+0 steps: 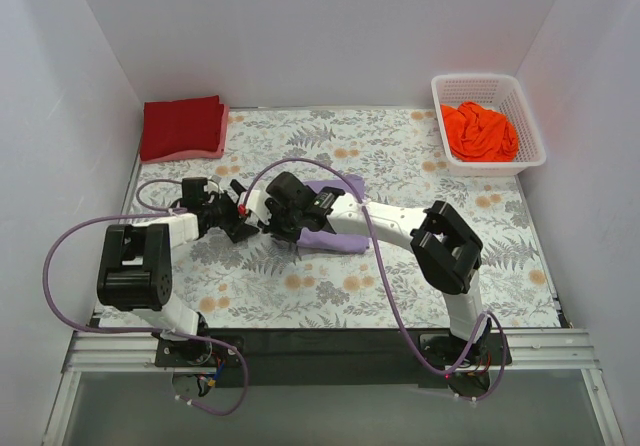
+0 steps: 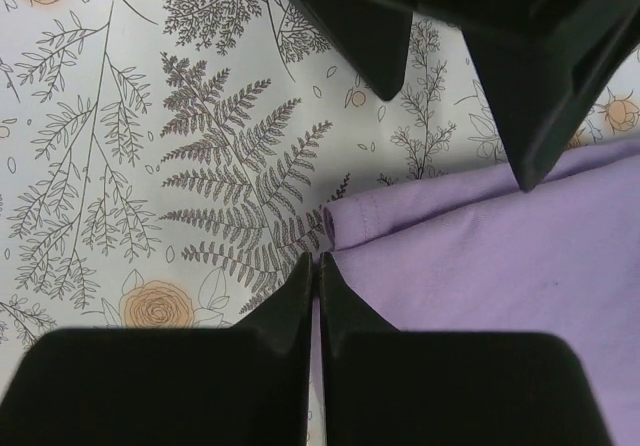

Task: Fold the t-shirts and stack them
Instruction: Neatly place the folded tshirt to the corner

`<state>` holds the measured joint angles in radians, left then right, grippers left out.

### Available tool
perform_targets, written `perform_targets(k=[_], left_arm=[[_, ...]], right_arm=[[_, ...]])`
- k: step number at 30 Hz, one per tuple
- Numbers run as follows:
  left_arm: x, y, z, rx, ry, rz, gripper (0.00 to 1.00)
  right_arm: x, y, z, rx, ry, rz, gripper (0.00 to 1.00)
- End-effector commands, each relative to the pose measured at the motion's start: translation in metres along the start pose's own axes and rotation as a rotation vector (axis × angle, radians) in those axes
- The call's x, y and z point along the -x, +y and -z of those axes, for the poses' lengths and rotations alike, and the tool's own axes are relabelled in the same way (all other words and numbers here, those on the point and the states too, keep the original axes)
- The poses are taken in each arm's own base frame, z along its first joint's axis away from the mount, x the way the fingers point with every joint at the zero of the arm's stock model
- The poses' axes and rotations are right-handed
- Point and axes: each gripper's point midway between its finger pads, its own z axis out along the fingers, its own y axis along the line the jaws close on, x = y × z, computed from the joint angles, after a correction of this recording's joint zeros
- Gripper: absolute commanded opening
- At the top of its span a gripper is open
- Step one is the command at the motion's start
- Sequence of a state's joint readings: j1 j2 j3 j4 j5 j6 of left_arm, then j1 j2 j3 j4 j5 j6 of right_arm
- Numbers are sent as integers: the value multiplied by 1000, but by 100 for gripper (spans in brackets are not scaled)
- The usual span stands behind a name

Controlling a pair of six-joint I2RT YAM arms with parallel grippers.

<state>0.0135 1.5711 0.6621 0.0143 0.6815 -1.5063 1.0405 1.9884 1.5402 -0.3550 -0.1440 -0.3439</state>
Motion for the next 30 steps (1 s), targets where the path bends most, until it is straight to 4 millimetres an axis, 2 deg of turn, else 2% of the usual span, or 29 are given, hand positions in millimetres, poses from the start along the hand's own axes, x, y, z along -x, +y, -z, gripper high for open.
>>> perform_targets(k=[1, 14, 16, 23, 27, 28, 30], left_arm=[[4, -11, -13, -18, -39, 12, 86], [-2, -3, -50, -9, -46, 219, 87], [-5, -2, -55, -2, -33, 220, 81], [-11, -5, -65, -38, -4, 243, 60], [-16, -10, -68, -48, 14, 244, 45], [-17, -10, -69, -48, 20, 240, 34], [-14, -16, -69, -56, 16, 222, 25]], right_arm=[[32, 2, 14, 13, -94, 29, 1], [57, -5, 12, 12, -149, 2, 1], [63, -6, 13, 16, -162, 1, 1], [65, -4, 11, 28, -167, -8, 1], [66, -5, 9, 26, -171, -17, 1], [66, -5, 7, 26, -171, -20, 1], [67, -7, 4, 20, -172, -24, 1]])
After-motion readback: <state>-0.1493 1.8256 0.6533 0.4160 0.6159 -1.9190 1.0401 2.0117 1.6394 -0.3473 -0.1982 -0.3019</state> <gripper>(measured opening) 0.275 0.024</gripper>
